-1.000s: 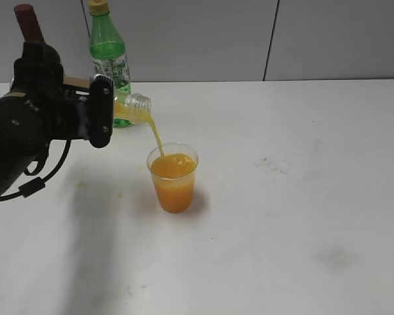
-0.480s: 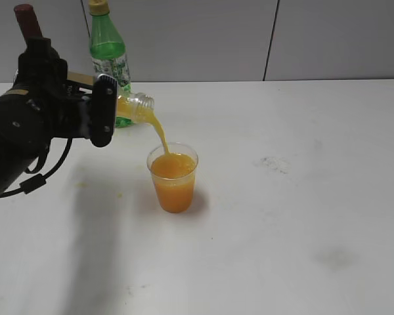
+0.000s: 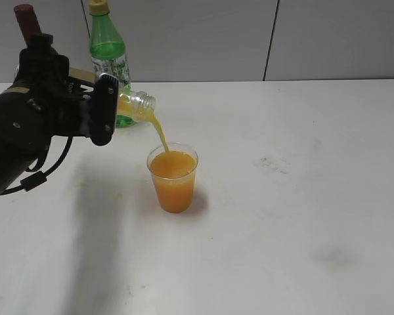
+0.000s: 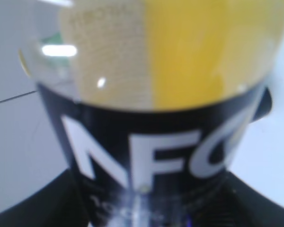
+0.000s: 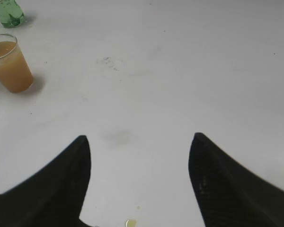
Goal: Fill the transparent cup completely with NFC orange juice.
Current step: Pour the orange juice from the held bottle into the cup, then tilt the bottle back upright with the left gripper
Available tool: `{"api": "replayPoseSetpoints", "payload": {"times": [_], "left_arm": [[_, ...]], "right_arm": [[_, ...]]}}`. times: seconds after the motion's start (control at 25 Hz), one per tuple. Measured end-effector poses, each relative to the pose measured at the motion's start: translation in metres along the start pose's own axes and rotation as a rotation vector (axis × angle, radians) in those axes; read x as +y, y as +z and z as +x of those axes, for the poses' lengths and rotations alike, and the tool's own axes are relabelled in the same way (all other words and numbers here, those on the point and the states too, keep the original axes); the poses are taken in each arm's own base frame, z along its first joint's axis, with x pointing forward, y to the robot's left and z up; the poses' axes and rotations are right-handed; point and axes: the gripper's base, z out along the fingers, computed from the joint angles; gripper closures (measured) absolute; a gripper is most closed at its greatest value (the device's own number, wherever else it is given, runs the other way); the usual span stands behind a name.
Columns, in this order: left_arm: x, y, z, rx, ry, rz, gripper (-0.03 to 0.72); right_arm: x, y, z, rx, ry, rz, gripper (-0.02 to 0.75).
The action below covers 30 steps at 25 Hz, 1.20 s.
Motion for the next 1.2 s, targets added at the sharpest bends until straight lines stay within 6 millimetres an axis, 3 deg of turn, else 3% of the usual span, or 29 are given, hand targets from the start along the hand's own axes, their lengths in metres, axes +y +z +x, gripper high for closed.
{"api": "replayPoseSetpoints", "payload": {"times": [0.68,0.88,1.2], "left_arm": [[-0.011,-0.001,-0.01,-0.103,-0.077,0.125,0.207],[-0.014,-0.002,-0.014,-0.129,-0.263,0.179,0.207],[-0.016,0.001,-0.017,-0.172,-0.71,0.258,0.207]], "right_arm": [[0.0,0.0,0.0,0.0,0.0,0.0,0.237],[0.0,0.0,0.0,0.0,0.0,0.0,0.237],[0.0,0.0,0.0,0.0,0.0,0.0,0.237]]}}
